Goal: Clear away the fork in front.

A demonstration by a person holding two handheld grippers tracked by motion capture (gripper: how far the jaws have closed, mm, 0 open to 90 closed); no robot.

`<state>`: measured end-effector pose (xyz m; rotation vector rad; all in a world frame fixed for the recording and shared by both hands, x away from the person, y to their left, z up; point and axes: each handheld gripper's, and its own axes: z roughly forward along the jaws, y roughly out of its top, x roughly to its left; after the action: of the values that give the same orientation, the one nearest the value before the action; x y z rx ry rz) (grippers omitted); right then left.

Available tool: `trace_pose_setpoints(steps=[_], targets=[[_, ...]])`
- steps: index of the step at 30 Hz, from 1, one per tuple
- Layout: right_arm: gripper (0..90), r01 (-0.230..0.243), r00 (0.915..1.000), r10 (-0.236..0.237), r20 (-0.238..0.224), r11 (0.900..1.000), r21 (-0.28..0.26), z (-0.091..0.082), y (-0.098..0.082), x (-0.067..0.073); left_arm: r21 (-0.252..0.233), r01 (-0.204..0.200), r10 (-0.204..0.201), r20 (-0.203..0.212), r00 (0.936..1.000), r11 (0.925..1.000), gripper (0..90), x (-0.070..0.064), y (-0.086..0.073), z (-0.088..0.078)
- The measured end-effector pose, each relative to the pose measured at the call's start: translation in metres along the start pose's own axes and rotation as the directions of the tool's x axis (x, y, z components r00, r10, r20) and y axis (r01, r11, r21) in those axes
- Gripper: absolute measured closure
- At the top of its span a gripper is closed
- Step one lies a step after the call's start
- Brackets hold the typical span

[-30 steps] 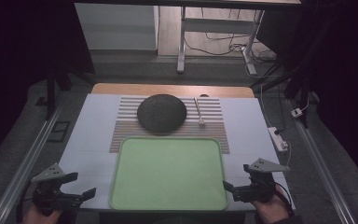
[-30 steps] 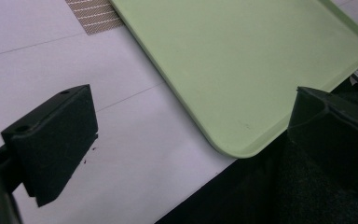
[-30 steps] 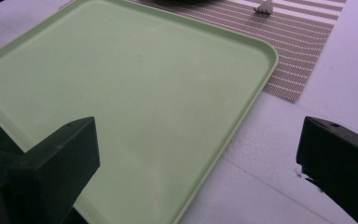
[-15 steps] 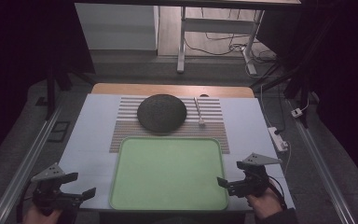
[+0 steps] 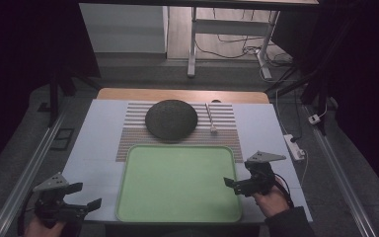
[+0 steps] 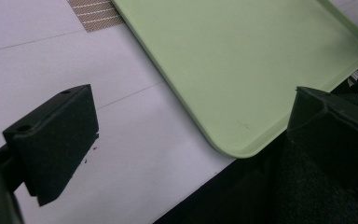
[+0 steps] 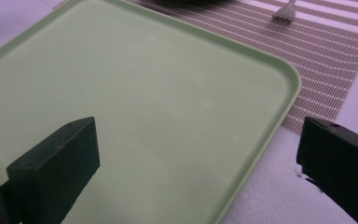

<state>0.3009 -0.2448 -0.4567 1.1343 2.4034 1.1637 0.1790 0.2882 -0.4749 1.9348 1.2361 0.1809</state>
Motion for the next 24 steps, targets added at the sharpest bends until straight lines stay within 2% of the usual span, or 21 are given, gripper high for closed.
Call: trace_pose_setpoints(steps=[4, 11, 12, 18, 24], targets=[[0.0, -0.001, 1.0000, 0.001, 0.005, 1.000, 0.021, 0.009, 0.007, -0.005, 0.000, 0.001, -0.001, 0.000, 1.0000, 1.0000, 2.2, 0.000, 0.000, 0.000], [0.0, 0.036, 0.9973, -0.039, 0.063, 0.998, 0.047, 0.026, 0.019, -0.013, 0.001, 0.003, -0.003, 0.001, 1.0000, 1.0000, 2.2, 0.000, 0.000, 0.000], [0.0, 0.038, 0.9958, -0.042, 0.081, 0.998, 0.054, 0.033, 0.023, -0.016, 0.002, 0.003, -0.003, 0.001, 1.0000, 1.0000, 2.2, 0.000, 0.000, 0.000], [0.0, 0.066, 0.9897, -0.076, 0.122, 0.994, 0.083, 0.051, 0.035, -0.025, 0.004, 0.005, -0.005, 0.002, 1.0000, 1.0000, 2.2, 0.001, 0.000, 0.001], [0.0, 0.101, 0.9836, -0.116, 0.139, 0.989, 0.107, 0.065, 0.048, -0.036, 0.003, 0.004, -0.004, 0.000, 1.0000, 1.0000, 2.2, 0.000, 0.000, 0.000]])
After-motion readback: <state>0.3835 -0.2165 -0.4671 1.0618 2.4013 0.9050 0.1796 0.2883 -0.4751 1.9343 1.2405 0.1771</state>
